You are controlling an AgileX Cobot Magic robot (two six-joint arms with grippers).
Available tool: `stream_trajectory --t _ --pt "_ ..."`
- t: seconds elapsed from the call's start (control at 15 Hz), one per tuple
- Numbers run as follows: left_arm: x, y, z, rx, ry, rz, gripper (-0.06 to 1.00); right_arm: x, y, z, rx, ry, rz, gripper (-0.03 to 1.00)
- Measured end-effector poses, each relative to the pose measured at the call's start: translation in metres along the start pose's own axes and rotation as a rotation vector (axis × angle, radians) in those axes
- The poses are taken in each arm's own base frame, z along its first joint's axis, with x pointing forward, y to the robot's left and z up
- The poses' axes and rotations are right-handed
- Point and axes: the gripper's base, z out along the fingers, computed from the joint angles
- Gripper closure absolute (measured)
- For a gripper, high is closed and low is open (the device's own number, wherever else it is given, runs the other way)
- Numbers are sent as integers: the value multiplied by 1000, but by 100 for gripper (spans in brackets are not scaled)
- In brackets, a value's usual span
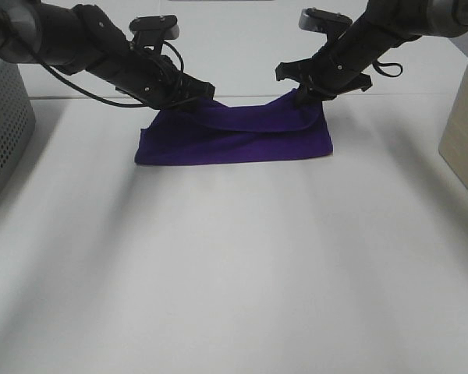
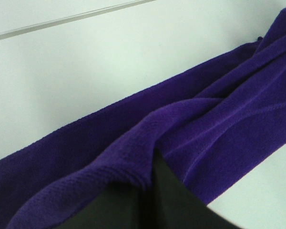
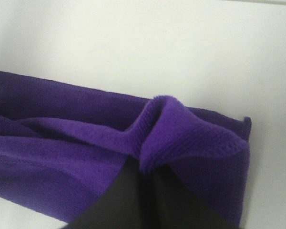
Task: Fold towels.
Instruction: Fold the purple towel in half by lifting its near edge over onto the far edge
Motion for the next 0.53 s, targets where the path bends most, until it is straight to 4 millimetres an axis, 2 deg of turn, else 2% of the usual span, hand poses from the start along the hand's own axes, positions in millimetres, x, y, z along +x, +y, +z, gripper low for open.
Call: stream_trajectory --t 0.27,0.33,0.53 --pt "16 3 12 -2 78 42 94 11 -5 17 8 50 4 95" --pt "25 6 20 -9 109 49 94 21 -10 29 6 96 14 95" --pt "26 10 25 -36 73 48 84 21 -11 29 7 95 15 90"
